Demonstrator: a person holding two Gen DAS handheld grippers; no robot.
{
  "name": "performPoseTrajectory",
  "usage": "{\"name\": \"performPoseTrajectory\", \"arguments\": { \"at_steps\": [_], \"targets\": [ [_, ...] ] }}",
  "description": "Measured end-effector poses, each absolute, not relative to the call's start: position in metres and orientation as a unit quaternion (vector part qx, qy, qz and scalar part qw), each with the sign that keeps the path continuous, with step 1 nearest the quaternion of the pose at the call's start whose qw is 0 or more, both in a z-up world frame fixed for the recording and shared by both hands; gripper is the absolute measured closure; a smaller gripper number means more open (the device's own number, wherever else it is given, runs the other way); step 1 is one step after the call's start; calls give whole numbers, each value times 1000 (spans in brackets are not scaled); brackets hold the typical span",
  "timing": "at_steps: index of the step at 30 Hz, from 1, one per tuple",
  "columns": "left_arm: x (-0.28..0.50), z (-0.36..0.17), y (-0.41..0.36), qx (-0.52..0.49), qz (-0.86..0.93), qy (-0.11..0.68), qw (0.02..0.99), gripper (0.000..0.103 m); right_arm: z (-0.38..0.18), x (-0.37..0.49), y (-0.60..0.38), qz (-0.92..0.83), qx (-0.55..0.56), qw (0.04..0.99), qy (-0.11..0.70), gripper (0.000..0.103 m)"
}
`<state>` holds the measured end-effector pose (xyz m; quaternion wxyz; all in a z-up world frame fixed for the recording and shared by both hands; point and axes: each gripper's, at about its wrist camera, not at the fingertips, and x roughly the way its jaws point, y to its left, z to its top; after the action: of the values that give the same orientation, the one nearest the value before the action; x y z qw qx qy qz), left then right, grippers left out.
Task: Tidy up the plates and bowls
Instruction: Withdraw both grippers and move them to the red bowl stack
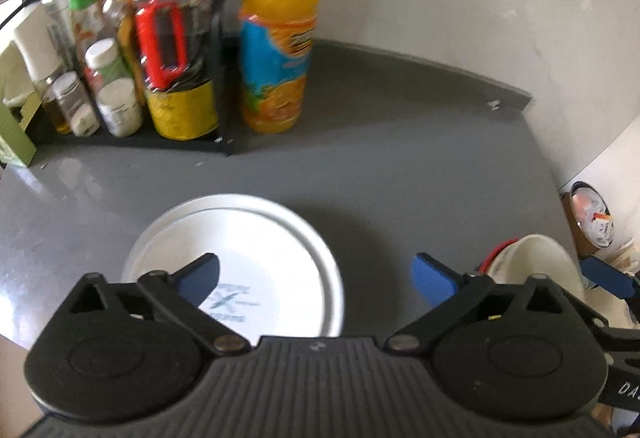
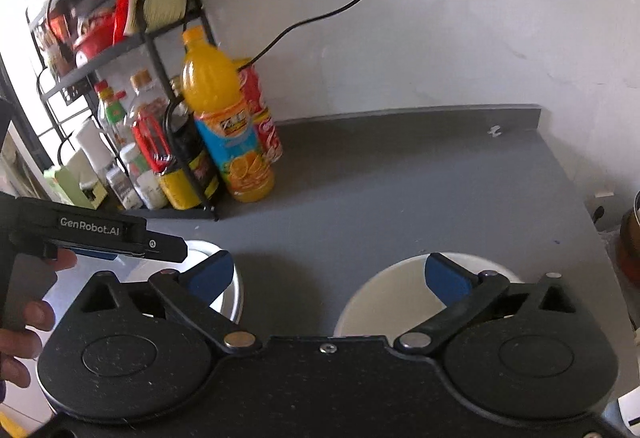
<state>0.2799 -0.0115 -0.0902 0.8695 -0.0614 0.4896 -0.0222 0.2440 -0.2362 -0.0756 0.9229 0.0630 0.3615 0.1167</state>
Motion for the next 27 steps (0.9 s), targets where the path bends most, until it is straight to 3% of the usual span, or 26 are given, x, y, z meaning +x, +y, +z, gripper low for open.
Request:
{"name": "performPoseTrajectory", "arguments": {
  "at_steps": [13,27],
  "targets": [
    [270,-88,-81,-68,3,473,878,0,-75,238,-323,114,85,928,345,0],
    [274,-104,-137,-41,-19,512,858,0,-100,237,-371,119,122,895,412,0]
  ]
}}
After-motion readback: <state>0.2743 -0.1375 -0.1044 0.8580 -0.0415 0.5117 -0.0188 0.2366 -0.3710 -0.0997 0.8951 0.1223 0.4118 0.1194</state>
